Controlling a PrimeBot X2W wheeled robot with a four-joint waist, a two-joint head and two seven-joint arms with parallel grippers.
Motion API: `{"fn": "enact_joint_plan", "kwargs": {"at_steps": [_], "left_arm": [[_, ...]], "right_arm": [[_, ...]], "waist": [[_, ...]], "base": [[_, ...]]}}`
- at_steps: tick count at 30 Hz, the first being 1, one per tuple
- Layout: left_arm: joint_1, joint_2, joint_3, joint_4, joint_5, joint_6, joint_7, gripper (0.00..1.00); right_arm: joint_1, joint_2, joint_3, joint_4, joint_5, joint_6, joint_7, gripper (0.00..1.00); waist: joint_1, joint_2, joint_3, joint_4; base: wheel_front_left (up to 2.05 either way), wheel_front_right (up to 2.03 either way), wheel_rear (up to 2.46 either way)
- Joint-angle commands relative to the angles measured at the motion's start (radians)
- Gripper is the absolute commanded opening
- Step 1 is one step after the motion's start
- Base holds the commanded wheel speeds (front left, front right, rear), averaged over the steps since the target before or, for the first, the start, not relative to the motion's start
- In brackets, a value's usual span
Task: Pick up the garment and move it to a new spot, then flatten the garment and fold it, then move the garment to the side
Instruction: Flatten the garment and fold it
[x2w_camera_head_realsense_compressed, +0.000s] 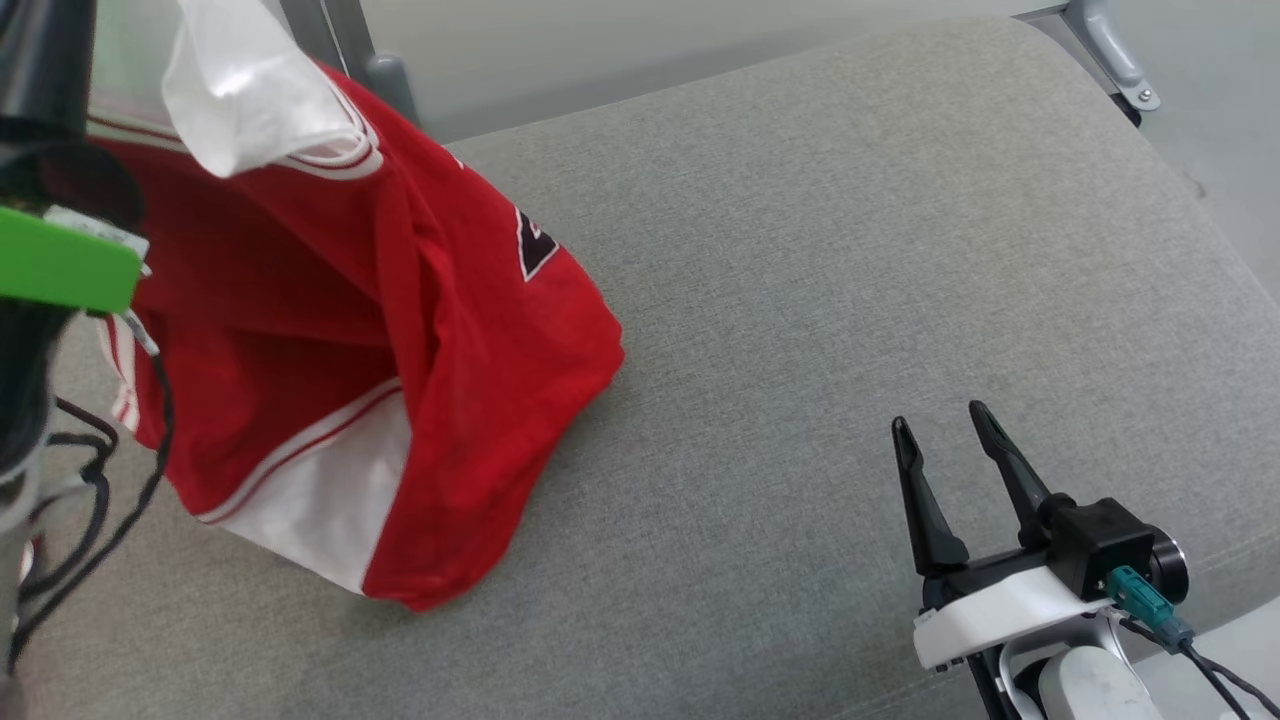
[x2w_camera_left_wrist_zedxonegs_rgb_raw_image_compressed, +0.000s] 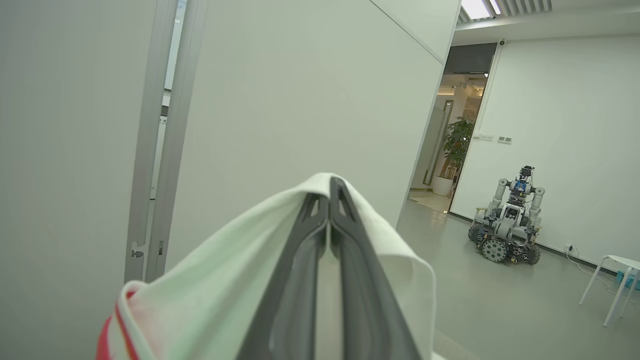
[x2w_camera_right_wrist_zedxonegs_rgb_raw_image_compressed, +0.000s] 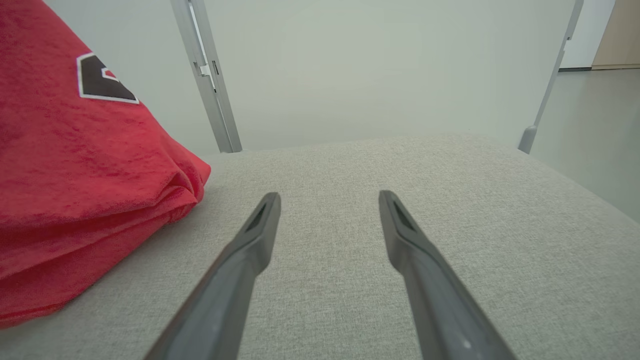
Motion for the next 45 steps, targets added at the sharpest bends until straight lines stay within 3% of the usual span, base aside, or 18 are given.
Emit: {"fn": "enact_joint_plan", "kwargs": {"at_steps": [1,5,9,13,23,29,30,31,32,39,42,45], "left_arm": [[-0.049,0.021,0.005,0.01,0.001,-0.007,0.017,0.0],[-0.137,0.021,-0.008,0.048,-0.015,-0.018,0.06,0.0],[-0.185,-0.018,-0.062,0.087,-0.022,-0.032,0.084,0.0],[-0.162,-0.108,-0.151,0.147,-0.017,-0.053,0.067,0.0],[-0.038,-0.414,-0.485,0.483,0.043,-0.161,-0.06,0.0],[-0.044,-0.475,-0.649,0.639,0.11,-0.179,-0.204,0.0],[-0.043,-0.476,-0.67,0.654,0.112,-0.18,-0.226,0.15],[-0.042,-0.478,-0.697,0.663,0.113,-0.181,-0.253,0.45],[-0.046,-0.479,-0.726,0.66,0.116,-0.181,-0.272,1.0],[-0.015,-0.477,-0.911,0.597,0.076,-0.18,-0.276,1.0],[0.002,-0.468,-0.926,0.554,0.071,-0.176,-0.274,1.0],[0.025,-0.403,-0.906,0.505,0.103,-0.142,-0.311,1.0]], "right_arm": [[-0.004,-0.001,0.005,0.005,0.009,0.0,-0.003,1.0],[-0.011,-0.001,0.014,0.01,0.016,0.0,-0.003,1.0],[-0.016,-0.001,0.018,0.01,0.015,0.0,-0.003,1.0],[-0.02,-0.001,0.028,0.012,0.015,0.0,-0.003,1.0],[-0.019,-0.001,0.077,0.02,0.038,0.0,-0.003,1.0],[-0.028,-0.001,0.098,0.019,0.057,0.0,-0.003,1.0],[-0.027,-0.001,0.099,0.02,0.062,0.0,-0.003,1.0],[-0.027,-0.001,0.1,0.02,0.065,0.0,-0.003,1.0],[-0.025,-0.001,0.101,0.02,0.068,0.0,-0.003,1.0],[0.002,-0.001,0.062,0.016,0.07,0.0,-0.003,1.0],[0.004,-0.001,0.042,0.014,0.065,0.0,-0.003,1.0],[0.007,-0.001,0.027,0.01,0.058,0.0,-0.003,1.0]], "waist": [[0.0,0.0,-0.004,-0.014],[0.0,0.0,-0.008,-0.04],[0.0,0.0,-0.008,-0.061],[0.0,0.0,-0.003,-0.083],[0.0,0.0,0.033,-0.167],[0.0,0.0,0.066,-0.216],[0.0,0.0,0.069,-0.22],[0.0,0.0,0.073,-0.225],[0.0,0.0,0.074,-0.227],[0.0,0.0,0.069,-0.19],[0.0,0.0,0.063,-0.157],[0.0,0.0,0.053,-0.116]], "base": [[0.0,0.0,0.0],[0.0,0.0,0.0],[0.0,0.0,0.0],[0.0,0.0,0.0],[0.0,0.0,0.0],[0.0,0.0,0.0],[0.0,0.0,0.0],[0.0,0.0,0.0],[0.0,0.0,0.0],[0.0,0.0,0.0],[0.0,0.0,0.0],[0.0,0.0,0.0]]}}
